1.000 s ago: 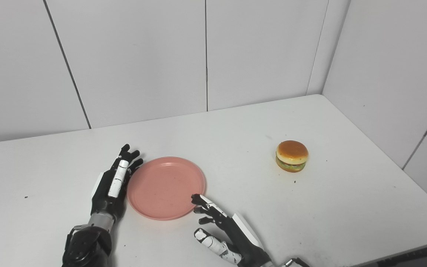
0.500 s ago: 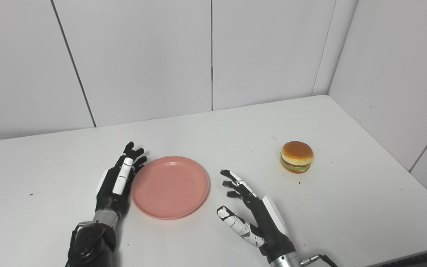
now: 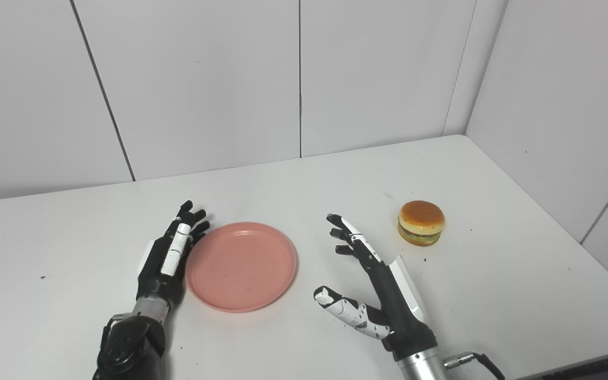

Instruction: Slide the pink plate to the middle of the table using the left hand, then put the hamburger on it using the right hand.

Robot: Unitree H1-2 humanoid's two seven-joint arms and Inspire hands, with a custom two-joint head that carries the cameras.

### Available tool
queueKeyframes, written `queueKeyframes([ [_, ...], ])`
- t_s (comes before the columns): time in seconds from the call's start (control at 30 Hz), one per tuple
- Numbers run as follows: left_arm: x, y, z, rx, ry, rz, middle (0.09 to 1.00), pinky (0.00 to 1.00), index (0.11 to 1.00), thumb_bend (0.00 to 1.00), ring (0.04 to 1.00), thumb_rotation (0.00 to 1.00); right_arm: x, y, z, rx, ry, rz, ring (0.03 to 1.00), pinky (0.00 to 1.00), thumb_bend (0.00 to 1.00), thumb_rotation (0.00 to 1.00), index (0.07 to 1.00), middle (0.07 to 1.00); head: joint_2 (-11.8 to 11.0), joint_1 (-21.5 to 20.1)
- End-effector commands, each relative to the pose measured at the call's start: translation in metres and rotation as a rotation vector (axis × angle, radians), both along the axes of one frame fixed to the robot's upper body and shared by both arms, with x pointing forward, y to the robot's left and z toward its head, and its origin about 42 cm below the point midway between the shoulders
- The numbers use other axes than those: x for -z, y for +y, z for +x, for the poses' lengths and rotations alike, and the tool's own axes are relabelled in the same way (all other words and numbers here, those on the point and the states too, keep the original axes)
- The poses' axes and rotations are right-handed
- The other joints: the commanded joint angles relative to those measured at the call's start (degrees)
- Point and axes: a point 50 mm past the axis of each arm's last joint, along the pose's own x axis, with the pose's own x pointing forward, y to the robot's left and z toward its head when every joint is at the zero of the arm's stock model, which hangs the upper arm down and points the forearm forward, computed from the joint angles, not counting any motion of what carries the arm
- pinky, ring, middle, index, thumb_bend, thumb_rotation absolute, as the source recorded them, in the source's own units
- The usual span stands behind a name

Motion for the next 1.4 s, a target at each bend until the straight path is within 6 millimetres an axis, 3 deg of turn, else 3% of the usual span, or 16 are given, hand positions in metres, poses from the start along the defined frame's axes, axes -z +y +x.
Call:
queueKeyframes([
  [0.0,-0.008,-0.001,0.009,0.02,-0.009,0.012,0.912,0.92,0.935,0.83,0.896,0.78,-0.02,0.005,0.005,0.04,-0.088,0.022,0.863,0.78,0.81,0.86,0.883,0.902,-0.2,-0.1],
  [0.27,-0.014,-0.003,0.017,0.044,-0.017,0.01,0.919,0.93,0.941,0.83,0.899,0.78,-0.039,-0.006,0.014,0.062,-0.09,-0.127,0.871,0.78,0.86,0.83,0.887,0.897,-0.6,-0.8],
  [0.43,-0.014,-0.004,0.015,0.056,-0.022,0.017,0.914,0.95,0.939,0.85,0.901,0.79,-0.06,-0.022,0.019,0.053,0.003,-0.239,0.935,0.86,0.9,0.67,0.893,0.947,-0.4,-0.9],
  [0.67,-0.011,-0.01,0.013,0.071,-0.026,0.024,0.899,0.91,0.931,0.83,0.886,0.81,-0.088,-0.047,0.036,0.07,0.029,-0.378,0.931,0.83,1.0,0.48,0.884,0.947,-0.3,-0.4],
  [0.87,-0.01,-0.012,0.014,0.086,-0.025,0.012,0.906,0.95,0.94,0.86,0.892,0.8,-0.104,-0.061,0.049,0.084,0.028,-0.436,0.916,0.78,1.0,0.35,0.88,0.928,-0.4,-0.5],
  [1.0,-0.011,-0.01,0.013,0.08,-0.027,0.018,0.901,0.93,0.932,0.84,0.887,0.81,-0.115,-0.074,0.061,0.106,0.041,-0.515,0.904,0.76,1.0,0.35,0.874,0.912,-0.3,-0.4],
  [1.2,-0.012,-0.01,0.012,0.074,-0.028,0.022,0.899,0.91,0.93,0.82,0.882,0.82,-0.127,-0.089,0.078,0.125,0.08,-0.609,0.924,0.86,1.0,0.31,0.863,0.911,0.0,-0.2],
  [1.37,-0.01,-0.013,0.013,0.084,-0.021,0.009,0.906,0.94,0.936,0.84,0.891,0.81,-0.138,-0.105,0.1,0.157,0.186,-0.765,0.943,0.8,1.0,0.33,0.867,0.924,0.0,-0.4],
])
